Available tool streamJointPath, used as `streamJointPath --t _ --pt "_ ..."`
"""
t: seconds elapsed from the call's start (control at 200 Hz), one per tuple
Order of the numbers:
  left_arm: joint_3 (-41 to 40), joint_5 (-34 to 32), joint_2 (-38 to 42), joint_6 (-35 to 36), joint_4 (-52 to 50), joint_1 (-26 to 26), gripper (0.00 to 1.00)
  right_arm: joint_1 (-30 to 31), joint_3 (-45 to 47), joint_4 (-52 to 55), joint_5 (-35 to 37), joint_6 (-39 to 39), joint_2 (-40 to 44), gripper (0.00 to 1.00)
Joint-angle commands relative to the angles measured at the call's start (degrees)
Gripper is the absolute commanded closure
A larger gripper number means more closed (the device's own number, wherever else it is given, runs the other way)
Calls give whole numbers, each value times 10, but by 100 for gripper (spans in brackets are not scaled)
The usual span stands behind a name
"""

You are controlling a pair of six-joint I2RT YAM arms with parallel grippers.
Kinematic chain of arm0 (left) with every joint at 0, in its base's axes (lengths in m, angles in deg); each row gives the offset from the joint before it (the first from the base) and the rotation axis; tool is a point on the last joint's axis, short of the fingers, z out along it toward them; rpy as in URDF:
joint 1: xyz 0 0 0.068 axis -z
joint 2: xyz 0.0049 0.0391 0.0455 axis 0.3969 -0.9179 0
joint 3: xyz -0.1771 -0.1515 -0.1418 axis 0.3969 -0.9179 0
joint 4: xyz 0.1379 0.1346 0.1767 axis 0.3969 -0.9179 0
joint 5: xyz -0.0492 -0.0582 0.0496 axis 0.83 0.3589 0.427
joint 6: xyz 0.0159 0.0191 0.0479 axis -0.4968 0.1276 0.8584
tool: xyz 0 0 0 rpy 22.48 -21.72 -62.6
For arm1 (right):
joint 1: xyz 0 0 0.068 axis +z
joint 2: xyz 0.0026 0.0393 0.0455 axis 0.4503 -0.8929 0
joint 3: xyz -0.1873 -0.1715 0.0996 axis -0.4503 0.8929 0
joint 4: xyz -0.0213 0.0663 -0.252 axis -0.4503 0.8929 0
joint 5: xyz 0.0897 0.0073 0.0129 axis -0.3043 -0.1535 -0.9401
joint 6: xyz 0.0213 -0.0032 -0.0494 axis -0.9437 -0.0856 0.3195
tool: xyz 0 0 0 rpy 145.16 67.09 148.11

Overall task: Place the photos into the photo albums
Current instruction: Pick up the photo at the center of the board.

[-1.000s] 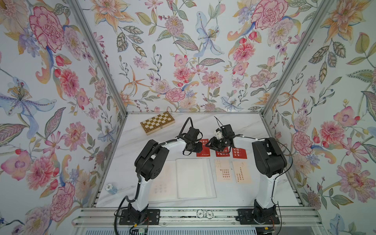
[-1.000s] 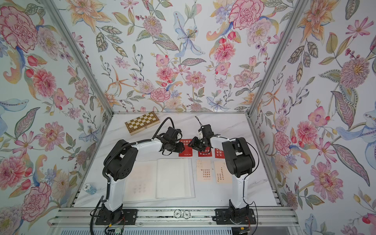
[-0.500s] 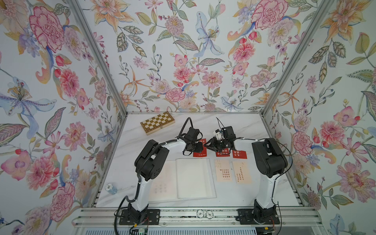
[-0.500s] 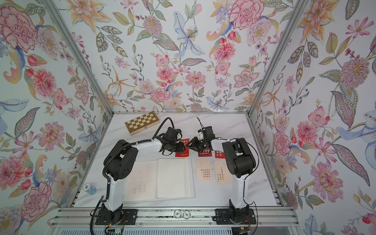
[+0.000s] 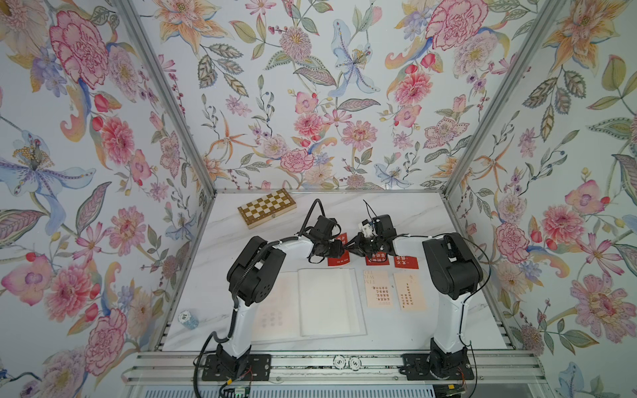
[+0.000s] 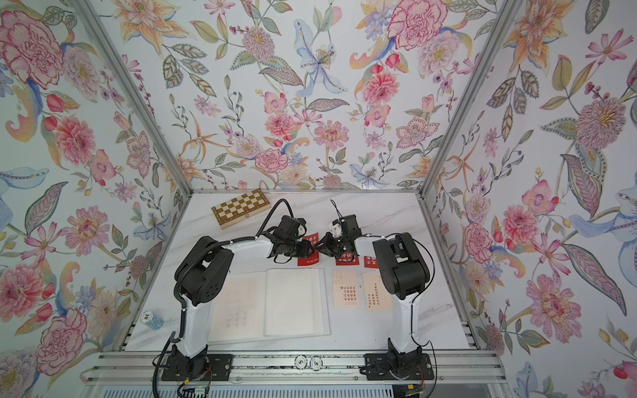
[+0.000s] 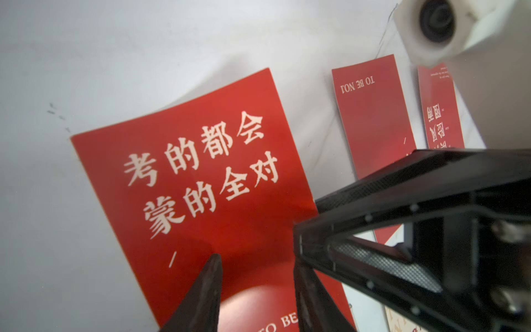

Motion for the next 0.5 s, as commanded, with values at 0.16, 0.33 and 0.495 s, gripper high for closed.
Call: streamJointPath --t 0.16,0.33,0.495 --pt "-19 8 1 -5 -19 -8 59 9 -9 8 2 17 -9 100" --pt "-19 7 47 8 -43 -19 41 -2 -12 35 9 34 16 100" --pt "-34 -5 129 31 -77 -41 18 -23 -1 57 12 50 66 100"
